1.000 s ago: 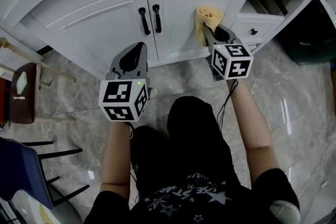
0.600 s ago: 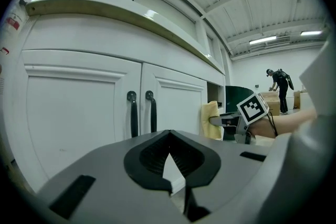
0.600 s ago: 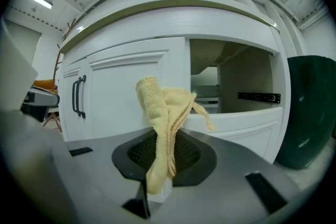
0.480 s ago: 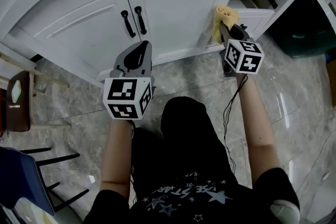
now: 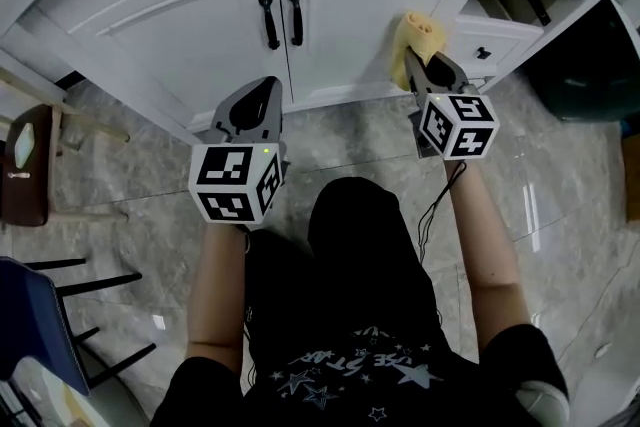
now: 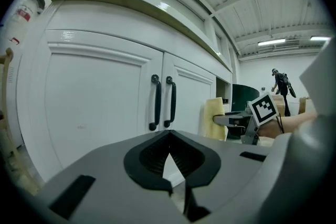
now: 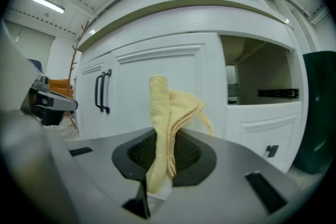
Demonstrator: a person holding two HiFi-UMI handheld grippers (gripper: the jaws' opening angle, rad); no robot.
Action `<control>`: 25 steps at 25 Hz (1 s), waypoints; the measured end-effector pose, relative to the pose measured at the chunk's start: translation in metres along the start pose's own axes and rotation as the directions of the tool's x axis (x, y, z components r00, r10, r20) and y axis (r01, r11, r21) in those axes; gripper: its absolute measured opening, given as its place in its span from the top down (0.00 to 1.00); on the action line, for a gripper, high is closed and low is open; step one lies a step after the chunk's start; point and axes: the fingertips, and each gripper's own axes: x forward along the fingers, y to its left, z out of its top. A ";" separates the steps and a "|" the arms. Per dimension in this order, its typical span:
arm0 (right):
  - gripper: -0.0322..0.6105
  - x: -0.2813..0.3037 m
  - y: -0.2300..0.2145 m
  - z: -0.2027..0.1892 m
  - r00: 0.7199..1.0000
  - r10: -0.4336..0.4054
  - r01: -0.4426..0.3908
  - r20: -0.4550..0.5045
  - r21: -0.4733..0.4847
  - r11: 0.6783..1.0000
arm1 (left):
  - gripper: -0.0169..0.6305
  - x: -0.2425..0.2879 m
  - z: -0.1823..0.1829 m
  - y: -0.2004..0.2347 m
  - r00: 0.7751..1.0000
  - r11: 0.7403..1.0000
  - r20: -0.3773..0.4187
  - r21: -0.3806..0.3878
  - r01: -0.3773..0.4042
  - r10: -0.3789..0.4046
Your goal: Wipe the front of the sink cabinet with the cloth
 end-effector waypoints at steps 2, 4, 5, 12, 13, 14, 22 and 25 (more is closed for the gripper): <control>0.85 0.008 0.032 -0.002 0.997 0.070 -0.070 0.015 -0.012 0.997 | 0.95 -0.005 -0.004 0.011 1.000 1.000 -0.004 0.006 -0.017 0.017; 0.85 0.018 0.065 -0.009 0.989 0.144 -0.144 0.014 -0.026 0.989 | 0.95 -0.011 -0.010 0.022 0.999 0.999 -0.016 0.016 -0.031 0.031; 0.85 0.023 0.081 -0.013 0.984 0.180 -0.179 0.007 -0.035 0.983 | 0.95 -0.013 -0.014 0.026 0.999 0.999 -0.024 0.018 -0.036 0.037; 0.85 0.053 0.153 -0.047 0.952 0.298 -0.303 -0.064 -0.088 0.949 | 0.95 -0.025 -0.041 0.042 0.997 0.999 -0.065 0.001 -0.042 0.042; 0.85 0.056 0.157 -0.050 0.950 0.303 -0.308 -0.068 -0.087 0.947 | 0.95 -0.026 -0.044 0.043 0.997 0.999 -0.068 -0.005 -0.045 0.044; 0.85 0.058 0.160 -0.052 0.949 0.306 -0.312 -0.072 -0.088 0.946 | 0.95 -0.026 -0.046 0.044 0.997 0.999 -0.070 -0.013 -0.046 0.045; 0.85 0.067 0.143 -0.060 0.963 0.260 -0.266 -0.073 -0.077 0.961 | 0.95 -0.014 -0.062 0.025 0.995 0.998 -0.099 -0.067 -0.018 0.011; 0.85 0.065 0.120 -0.063 0.973 0.220 -0.224 -0.068 -0.048 0.973 | 0.95 -0.005 -0.063 0.013 0.995 0.997 -0.099 -0.074 -0.001 -0.007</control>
